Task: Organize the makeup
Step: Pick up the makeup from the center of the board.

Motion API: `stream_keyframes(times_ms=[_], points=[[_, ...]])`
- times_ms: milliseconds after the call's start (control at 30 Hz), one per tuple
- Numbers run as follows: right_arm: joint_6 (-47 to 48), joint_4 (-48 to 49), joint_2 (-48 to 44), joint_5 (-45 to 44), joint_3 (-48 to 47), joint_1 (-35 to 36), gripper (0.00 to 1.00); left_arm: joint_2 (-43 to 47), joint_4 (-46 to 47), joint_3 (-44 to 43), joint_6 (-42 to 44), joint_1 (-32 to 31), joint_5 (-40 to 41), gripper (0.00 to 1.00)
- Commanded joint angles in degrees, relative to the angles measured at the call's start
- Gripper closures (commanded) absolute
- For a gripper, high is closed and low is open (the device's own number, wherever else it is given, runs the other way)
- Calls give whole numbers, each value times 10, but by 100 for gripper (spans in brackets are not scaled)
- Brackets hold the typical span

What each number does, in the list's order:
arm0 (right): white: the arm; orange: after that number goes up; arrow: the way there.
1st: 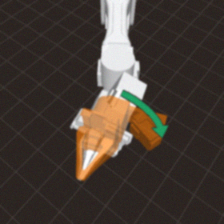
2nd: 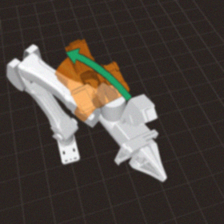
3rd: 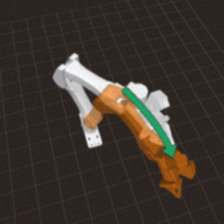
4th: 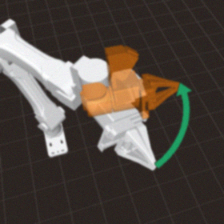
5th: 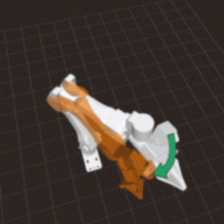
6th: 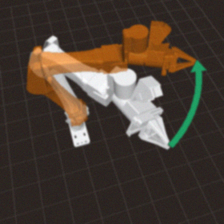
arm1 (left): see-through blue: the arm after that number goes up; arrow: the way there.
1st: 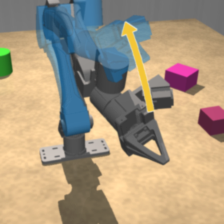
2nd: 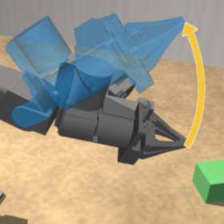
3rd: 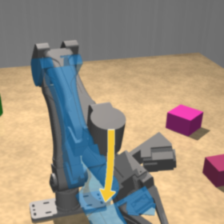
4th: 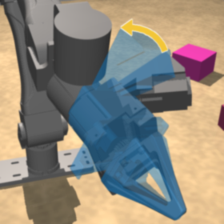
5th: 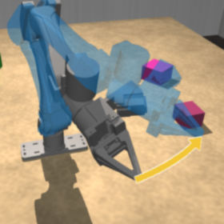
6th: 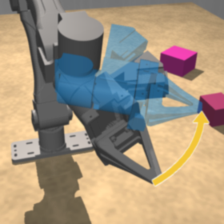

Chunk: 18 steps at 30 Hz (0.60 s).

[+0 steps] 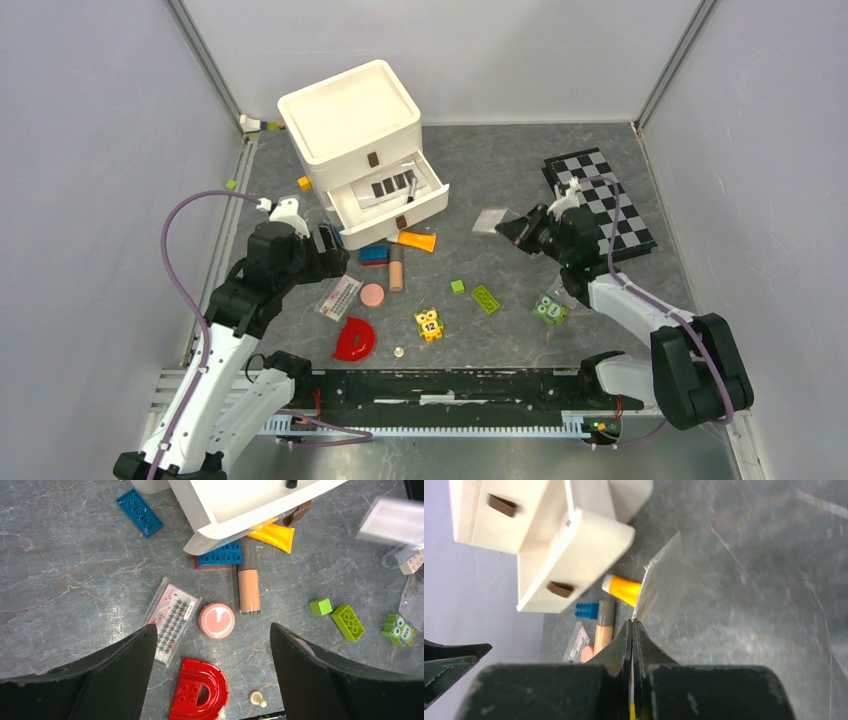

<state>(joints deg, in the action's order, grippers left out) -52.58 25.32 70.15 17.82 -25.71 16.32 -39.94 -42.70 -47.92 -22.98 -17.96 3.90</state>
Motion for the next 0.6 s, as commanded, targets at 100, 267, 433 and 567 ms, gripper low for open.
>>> stream_keyframes(times_ms=[100,267,433,567], points=[[163,-109,20,21,-192,23,100,3,24,0,2,0,0,11],[200,-113,74,85,-288,51,100,6,24,1,3,0,0,11],[236,-138,137,109,-380,103,100,6,24,1,2,0,1,11],[230,-145,199,128,-439,134,100,6,25,1,2,0,1,11]])
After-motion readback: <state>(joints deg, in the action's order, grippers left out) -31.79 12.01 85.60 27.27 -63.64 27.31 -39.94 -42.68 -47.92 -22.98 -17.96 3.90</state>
